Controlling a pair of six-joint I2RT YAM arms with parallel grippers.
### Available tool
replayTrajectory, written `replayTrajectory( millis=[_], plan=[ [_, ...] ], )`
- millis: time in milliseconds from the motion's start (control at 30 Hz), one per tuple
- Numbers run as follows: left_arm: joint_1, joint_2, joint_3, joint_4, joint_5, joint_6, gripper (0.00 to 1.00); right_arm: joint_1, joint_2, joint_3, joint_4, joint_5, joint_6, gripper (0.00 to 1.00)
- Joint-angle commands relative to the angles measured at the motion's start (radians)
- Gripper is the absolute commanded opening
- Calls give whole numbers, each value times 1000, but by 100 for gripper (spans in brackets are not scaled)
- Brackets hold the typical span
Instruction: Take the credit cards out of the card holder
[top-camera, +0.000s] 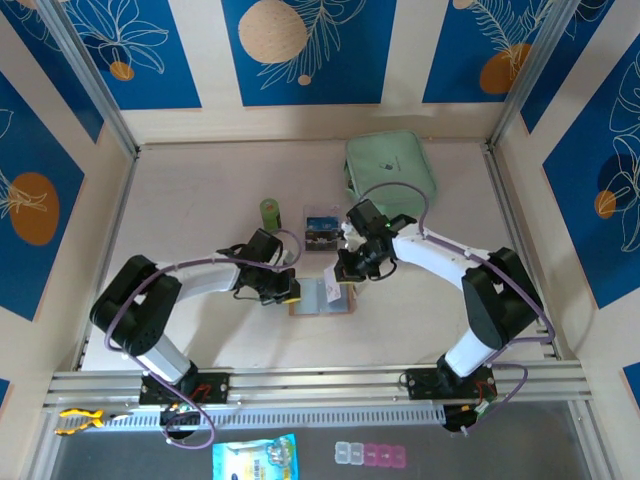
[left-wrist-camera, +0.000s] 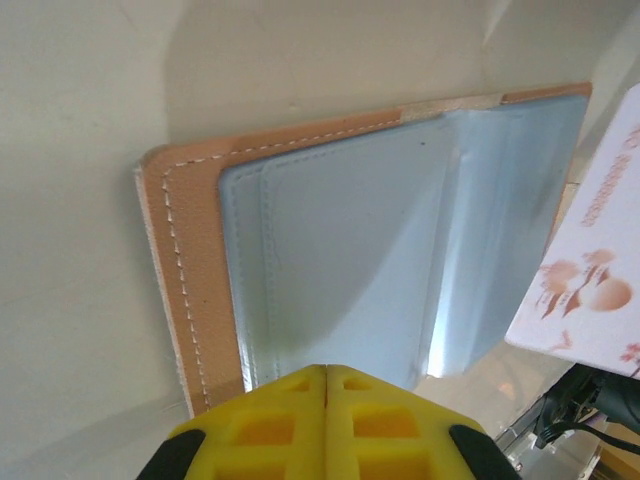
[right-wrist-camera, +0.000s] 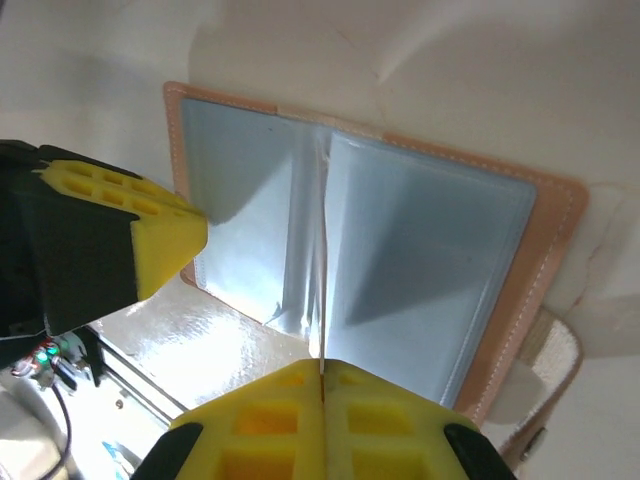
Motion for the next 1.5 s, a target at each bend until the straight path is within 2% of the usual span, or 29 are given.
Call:
replayTrajectory(
  millis=[0,200,300,500,700,933,1467],
  plan=[
    [-1,-34,10,-37,-9,7,0,3,4,71,-119,50,-276,0],
    [8,-43,3,-23,-10,9,1,-24,62,209,-197,98,-673,0],
    [17,-64,-13,-18,-19,8,2,-24,96,279,-217,164,-873,0],
    [45,-122,-53,-14,-27,12,2,-55,182,475,-289,240,-1124,0],
    [83,-180,-86,-32,-34,14,5,-89,316,707,-380,263,-1230,0],
    [131,-255,-124,-71,-50,18,6,-103,450,898,-423,261,-1277,0],
    [177,-320,-168,-86,-54,2,6,-110,577,1014,-400,270,-1319,0]
  ],
)
